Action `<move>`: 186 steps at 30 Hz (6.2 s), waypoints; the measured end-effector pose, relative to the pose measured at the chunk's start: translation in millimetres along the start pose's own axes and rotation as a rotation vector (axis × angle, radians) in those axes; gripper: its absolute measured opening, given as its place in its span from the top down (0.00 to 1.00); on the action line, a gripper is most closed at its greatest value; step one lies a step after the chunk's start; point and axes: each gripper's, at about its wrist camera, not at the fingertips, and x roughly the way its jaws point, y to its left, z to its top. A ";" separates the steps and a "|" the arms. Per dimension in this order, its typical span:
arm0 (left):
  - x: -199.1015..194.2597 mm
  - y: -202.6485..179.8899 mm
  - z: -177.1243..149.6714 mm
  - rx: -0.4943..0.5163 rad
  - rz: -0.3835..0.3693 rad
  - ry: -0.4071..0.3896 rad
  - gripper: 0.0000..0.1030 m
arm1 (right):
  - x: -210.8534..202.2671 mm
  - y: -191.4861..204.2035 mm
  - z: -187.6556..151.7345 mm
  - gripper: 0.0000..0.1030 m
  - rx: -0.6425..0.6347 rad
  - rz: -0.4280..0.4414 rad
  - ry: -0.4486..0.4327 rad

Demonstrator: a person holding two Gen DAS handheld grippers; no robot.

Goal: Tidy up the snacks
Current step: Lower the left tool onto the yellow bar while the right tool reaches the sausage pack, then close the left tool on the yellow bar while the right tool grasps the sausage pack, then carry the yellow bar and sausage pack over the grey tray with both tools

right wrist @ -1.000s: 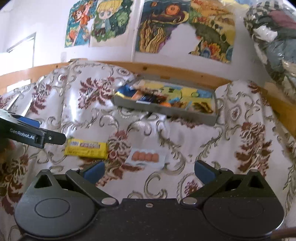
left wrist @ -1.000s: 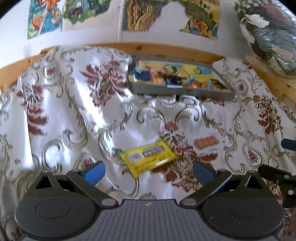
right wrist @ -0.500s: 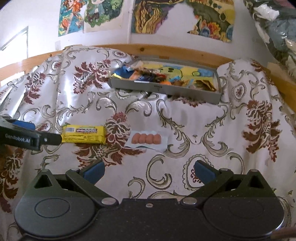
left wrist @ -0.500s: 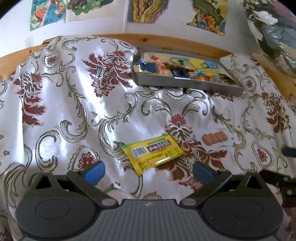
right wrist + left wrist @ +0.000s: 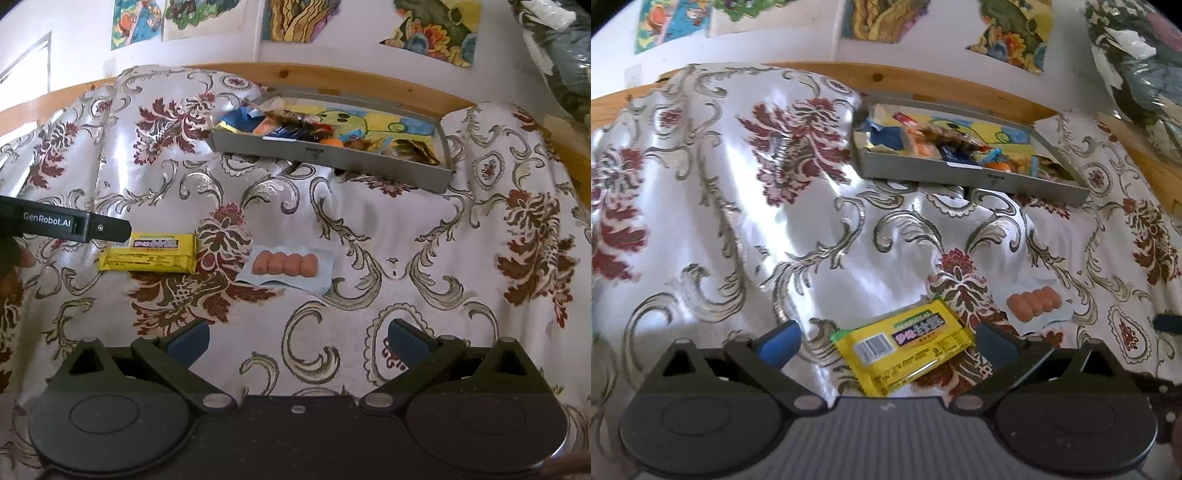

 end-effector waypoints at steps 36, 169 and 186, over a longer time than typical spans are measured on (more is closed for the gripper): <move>64.0 13.5 20.8 0.225 -0.279 0.198 0.00 | 166.9 -52.5 90.2 0.01 -0.043 0.473 0.250; 196.1 -148.1 225.4 0.051 -0.121 0.048 0.51 | 156.6 -167.8 176.1 0.45 0.163 -0.095 -0.179; 213.0 -148.1 221.7 0.029 -0.132 0.085 0.47 | 175.1 -166.2 170.4 0.41 0.151 -0.081 -0.154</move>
